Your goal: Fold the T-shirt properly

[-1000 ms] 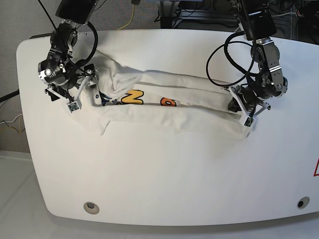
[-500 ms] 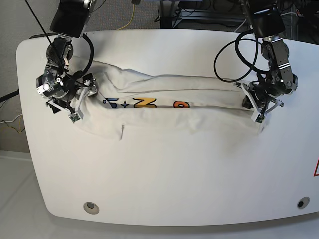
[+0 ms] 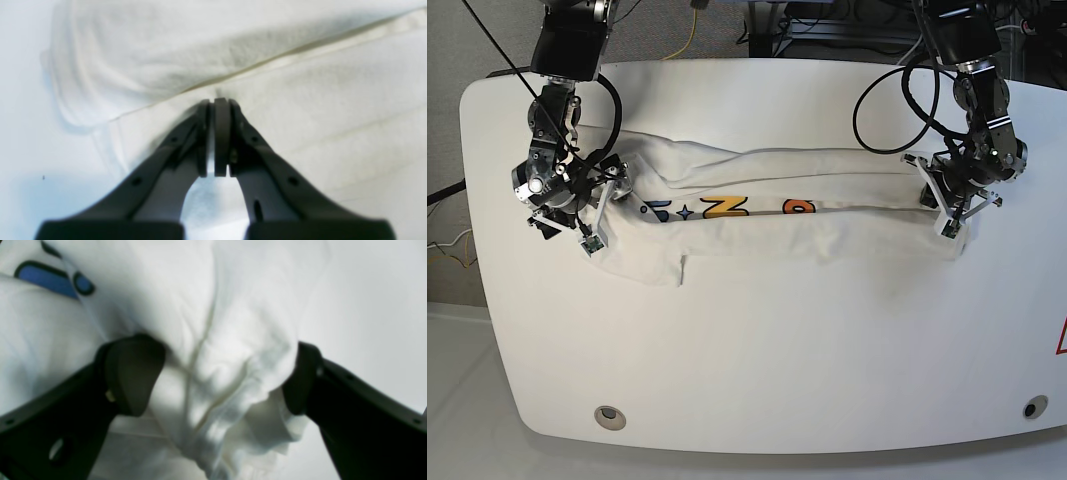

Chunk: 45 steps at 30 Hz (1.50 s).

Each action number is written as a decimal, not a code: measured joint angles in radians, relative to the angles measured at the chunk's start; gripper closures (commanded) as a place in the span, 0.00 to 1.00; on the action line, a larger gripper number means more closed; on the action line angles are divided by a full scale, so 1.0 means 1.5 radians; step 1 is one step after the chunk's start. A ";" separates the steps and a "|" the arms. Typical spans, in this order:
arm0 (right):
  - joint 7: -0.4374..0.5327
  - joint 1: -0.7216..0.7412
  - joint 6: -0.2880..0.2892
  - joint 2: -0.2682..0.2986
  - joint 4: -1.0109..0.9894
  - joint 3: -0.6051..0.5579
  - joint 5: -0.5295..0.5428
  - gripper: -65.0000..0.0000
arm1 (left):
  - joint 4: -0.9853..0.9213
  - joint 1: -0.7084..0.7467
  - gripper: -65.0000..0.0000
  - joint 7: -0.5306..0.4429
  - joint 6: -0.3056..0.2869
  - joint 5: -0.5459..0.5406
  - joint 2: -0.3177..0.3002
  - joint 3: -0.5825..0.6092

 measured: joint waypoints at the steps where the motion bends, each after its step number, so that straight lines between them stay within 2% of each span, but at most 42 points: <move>1: 0.000 0.000 -0.001 0.000 0.000 0.000 0.000 0.15 | 0.000 0.000 0.98 0.000 0.000 0.000 0.000 0.000; 17: -0.008 0.021 0.004 0.017 -0.007 -0.004 0.005 0.15 | 0.000 -0.001 0.98 0.001 0.000 0.000 0.000 0.000; 23: -0.025 0.035 0.004 0.017 -0.006 -0.003 -0.007 0.14 | 0.000 -0.002 0.98 0.001 0.000 0.000 0.000 0.000; 29: -0.052 0.036 0.004 0.033 0.035 0.000 -0.016 0.14 | 0.000 -0.006 0.98 0.004 0.000 0.003 0.000 0.000; 36: -0.102 0.066 0.004 0.035 0.078 0.000 -0.019 0.14 | 0.006 -0.023 0.97 0.047 0.000 0.012 0.001 -0.005; 41: -0.125 0.070 0.004 0.035 0.122 0.000 -0.016 0.14 | 0.064 -0.033 0.97 0.083 0.001 0.015 0.002 -0.034; 45: -0.172 0.076 0.004 0.035 0.151 0.000 -0.016 0.14 | 0.105 -0.060 0.97 0.131 0.004 0.018 -0.001 -0.039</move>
